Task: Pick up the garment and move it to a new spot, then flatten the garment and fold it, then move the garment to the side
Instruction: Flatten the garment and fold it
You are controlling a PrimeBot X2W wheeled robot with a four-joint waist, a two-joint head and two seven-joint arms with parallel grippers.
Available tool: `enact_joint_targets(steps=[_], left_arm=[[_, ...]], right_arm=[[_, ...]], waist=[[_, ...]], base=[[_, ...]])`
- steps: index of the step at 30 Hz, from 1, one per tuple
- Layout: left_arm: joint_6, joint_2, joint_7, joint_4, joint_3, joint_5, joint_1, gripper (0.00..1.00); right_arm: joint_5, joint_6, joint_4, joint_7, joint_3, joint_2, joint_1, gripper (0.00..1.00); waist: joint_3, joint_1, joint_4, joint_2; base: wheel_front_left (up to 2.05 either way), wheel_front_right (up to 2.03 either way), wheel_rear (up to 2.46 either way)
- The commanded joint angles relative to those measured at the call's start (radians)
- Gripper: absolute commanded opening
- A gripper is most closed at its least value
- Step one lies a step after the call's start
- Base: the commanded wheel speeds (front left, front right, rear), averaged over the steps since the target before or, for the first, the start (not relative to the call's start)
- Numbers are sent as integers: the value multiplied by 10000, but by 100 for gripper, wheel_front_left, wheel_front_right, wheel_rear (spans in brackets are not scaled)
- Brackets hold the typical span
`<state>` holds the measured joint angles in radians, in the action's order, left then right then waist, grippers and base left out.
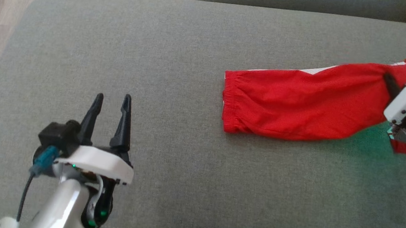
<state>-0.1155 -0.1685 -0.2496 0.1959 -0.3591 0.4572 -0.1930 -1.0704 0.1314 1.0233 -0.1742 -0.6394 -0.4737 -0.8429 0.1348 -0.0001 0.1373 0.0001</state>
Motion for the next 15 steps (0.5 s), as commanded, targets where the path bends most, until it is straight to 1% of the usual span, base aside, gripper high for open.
enact_joint_targets(steps=[1,8,15], left_arm=[[34,-54,-122,-256,423,-95,-166,100],[177,119,-122,39,492,-112,-41,100],[286,300,-122,275,546,-108,32,100]], right_arm=[[63,-7,-337,119,-120,-84,-149,0],[709,-7,-990,117,-981,481,-531,0],[1273,-7,-1364,-191,-1881,1609,-539,0]], waist=[[-38,1,48,-1],[-308,1,491,-1],[-403,1,1022,-1]], base=[[0,0,0],[0,0,0],[0,0,0]])
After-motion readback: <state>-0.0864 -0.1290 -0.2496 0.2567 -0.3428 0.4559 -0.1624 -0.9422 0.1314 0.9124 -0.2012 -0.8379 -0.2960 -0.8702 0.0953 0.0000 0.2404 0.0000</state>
